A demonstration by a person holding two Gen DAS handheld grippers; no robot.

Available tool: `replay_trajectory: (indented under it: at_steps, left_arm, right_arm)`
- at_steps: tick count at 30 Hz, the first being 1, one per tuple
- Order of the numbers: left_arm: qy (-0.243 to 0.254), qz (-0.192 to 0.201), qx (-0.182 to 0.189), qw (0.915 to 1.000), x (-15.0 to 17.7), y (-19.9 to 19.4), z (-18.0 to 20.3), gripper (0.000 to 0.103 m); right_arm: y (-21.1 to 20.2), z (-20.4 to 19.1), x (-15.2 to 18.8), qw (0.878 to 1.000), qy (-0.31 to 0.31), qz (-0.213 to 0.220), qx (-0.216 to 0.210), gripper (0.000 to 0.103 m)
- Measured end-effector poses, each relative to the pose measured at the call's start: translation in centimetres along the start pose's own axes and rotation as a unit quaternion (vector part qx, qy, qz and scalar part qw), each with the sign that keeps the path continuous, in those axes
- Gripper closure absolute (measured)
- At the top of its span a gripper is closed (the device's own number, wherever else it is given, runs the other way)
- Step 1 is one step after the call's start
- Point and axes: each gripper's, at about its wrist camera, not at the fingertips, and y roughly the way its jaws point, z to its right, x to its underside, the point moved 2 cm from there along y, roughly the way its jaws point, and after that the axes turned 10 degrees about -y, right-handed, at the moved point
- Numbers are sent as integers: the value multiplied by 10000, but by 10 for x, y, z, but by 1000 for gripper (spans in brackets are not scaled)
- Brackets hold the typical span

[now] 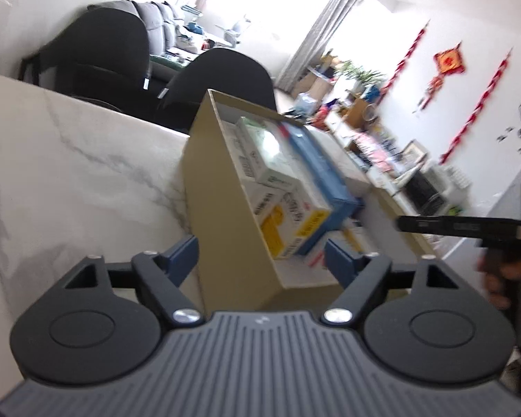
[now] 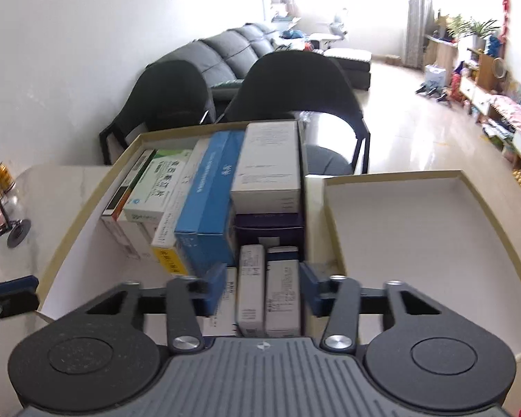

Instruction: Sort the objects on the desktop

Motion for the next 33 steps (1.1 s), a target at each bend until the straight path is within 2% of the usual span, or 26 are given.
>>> replay_trajectory:
  at_steps: [1, 3, 5, 8, 9, 10, 11, 12, 15, 21, 33]
  left_arm:
    - [80, 30, -127, 9999, 1, 3, 1, 38]
    - [213, 72, -345, 9992, 2, 10, 2, 54]
    - [208, 10, -379, 9991, 4, 16, 1, 61]
    - [235, -36, -337, 9992, 6, 22, 1, 74]
    - [305, -9, -339, 9990, 6, 22, 3, 76]
    - [413, 24, -384, 9984, 7, 21, 6, 77]
    - [534, 51, -426, 9977, 7, 20, 8, 78]
    - [655, 68, -464, 9968, 8, 20, 11, 79]
    - [737, 110, -525, 9958, 7, 19, 10, 81]
    - [698, 170, -639, 9954, -1, 19, 4, 87]
    - [900, 37, -731, 9933, -4, 20, 8, 87]
  right_arm:
    - [-1, 0, 1, 9999, -40, 20, 104, 56]
    - [-3, 0, 4, 9992, -149, 34, 361, 56]
    - [-2, 3, 7, 9986, -189, 50, 489, 56]
    - [5, 10, 15, 9990, -55, -113, 440, 57]
    - [9, 12, 19, 9991, 18, -188, 388, 66]
    - [13, 14, 22, 9991, 89, -262, 335, 74]
    - [17, 14, 26, 9989, 146, -330, 289, 91]
    - [19, 15, 29, 9988, 195, -367, 271, 94]
    - [17, 12, 36, 9990, 239, -219, 314, 95]
    - [10, 1, 41, 9989, 269, -239, 288, 95]
    - [6, 0, 47, 9982, 534, -86, 276, 92]
